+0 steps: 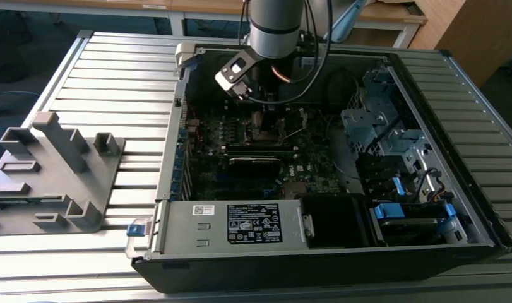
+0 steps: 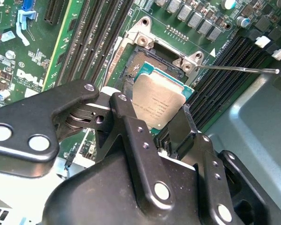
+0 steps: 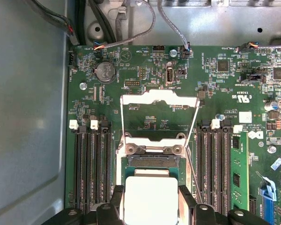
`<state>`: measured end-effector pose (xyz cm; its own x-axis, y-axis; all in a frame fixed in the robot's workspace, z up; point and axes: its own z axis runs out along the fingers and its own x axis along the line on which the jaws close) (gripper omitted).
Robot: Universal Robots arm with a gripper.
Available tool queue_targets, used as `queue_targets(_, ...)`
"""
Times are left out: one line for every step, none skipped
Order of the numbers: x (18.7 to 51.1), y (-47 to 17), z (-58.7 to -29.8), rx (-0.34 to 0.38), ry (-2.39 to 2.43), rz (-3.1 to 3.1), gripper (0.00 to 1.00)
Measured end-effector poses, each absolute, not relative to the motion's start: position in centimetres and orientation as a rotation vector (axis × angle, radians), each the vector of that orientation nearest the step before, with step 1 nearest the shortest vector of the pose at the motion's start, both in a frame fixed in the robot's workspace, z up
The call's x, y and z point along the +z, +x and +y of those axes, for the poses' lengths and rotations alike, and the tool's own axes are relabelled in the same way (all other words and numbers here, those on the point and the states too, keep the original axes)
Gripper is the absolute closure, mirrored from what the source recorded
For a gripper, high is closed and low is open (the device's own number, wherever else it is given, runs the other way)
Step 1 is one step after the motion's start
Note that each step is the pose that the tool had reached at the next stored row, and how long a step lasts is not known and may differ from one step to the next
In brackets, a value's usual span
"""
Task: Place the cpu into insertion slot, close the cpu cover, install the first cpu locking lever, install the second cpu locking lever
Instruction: 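Place the cpu into insertion slot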
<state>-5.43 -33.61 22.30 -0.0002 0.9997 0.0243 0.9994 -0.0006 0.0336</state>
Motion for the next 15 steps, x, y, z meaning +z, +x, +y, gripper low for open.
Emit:
queue_targets(22.27, -5.43, -33.61, 0.064, 2.211, 2.221, 0.46)
queue_targets(22.24, -5.42, -33.61, 0.065, 2.206, 2.227, 0.46)
queue_targets(22.21, -5.41, -33.61, 0.065, 2.2, 2.233, 0.46)
queue_targets(22.19, -5.4, -33.61, 0.065, 2.193, 2.24, 0.46)
queue_targets(22.18, -5.4, -33.61, 0.064, 2.188, 2.245, 0.46)
queue_targets(22.17, -5.4, -33.61, 0.064, 2.186, 2.247, 0.46)
queue_targets(22.15, -5.4, -33.61, 0.064, 2.186, 2.247, 0.46)
queue_targets(22.13, -5.4, -33.61, 0.065, 2.186, 2.247, 0.46)
queue_targets(22.09, -5.4, -33.6, 0.065, 2.186, 2.247, 0.46)
queue_targets(22.05, -5.39, -33.61, 0.065, 2.186, 2.247, 0.46)
queue_targets(22.01, -5.4, -33.61, 0.064, 2.186, 2.247, 0.46)
queue_targets(22.01, -5.4, -33.61, 0.064, 2.186, 2.247, 0.46)
queue_targets(22.01, -5.4, -33.61, 0.064, 2.186, 2.247, 0.46)
queue_targets(22.01, -5.4, -33.61, 0.064, 2.186, 2.247, 0.46)
queue_targets(22.0, -5.4, -33.61, 0.064, 2.186, 2.247, 0.46)
